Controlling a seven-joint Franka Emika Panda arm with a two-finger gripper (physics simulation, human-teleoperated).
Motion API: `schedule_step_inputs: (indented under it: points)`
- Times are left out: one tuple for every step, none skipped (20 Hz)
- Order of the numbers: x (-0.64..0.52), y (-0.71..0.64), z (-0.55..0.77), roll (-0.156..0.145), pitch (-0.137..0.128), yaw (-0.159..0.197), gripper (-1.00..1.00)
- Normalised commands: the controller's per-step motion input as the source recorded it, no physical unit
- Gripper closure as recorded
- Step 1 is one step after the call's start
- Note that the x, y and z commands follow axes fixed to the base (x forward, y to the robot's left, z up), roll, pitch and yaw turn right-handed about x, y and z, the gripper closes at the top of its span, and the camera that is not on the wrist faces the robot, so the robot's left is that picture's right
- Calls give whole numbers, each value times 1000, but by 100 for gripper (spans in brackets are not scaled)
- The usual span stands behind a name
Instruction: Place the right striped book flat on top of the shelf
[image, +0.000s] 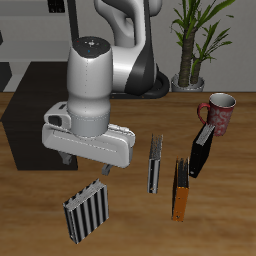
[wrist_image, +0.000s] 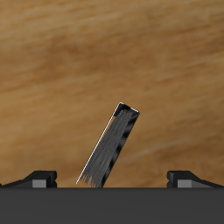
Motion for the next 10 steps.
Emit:
schedule_step_inputs:
  points:
    - [116,-8,-215,12,-31,7,-100]
    - [172,-192,-265,-103,30,-75,-100]
    - [147,-19,-257,22,15,-76,-100]
    - [121,-174,-221,-22,13,-53,-100]
    - [86,-92,-288,-31,21,-66,-100]
    - [35,-18,-298,6,-7,39,-100]
    - [50,-65,-227,-31,11,-23,-100]
    - [73,-24,-235,-7,24,-6,-100]
    - [97,-38,-302,-39,11,-28,-100]
    - [67,7,-345,-31,-37,42,-100]
